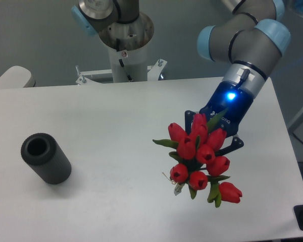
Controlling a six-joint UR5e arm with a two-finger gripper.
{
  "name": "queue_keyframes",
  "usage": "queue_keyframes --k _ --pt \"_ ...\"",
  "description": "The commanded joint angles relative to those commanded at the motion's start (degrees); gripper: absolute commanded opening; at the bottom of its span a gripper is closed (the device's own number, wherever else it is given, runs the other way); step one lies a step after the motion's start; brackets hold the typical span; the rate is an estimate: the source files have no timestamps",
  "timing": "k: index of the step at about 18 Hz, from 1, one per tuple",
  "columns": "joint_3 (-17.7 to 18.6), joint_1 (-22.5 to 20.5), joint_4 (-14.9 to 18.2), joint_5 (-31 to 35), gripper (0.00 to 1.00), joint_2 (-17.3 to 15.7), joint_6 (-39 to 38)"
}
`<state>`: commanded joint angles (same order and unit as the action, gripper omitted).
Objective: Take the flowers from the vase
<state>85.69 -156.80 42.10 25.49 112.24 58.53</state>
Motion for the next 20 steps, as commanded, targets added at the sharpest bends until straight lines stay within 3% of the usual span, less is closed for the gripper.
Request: queue_keyframes --k 20 --pt "0.4 -1.1 0.0 -0.3 0.22 -0.3 1.3"
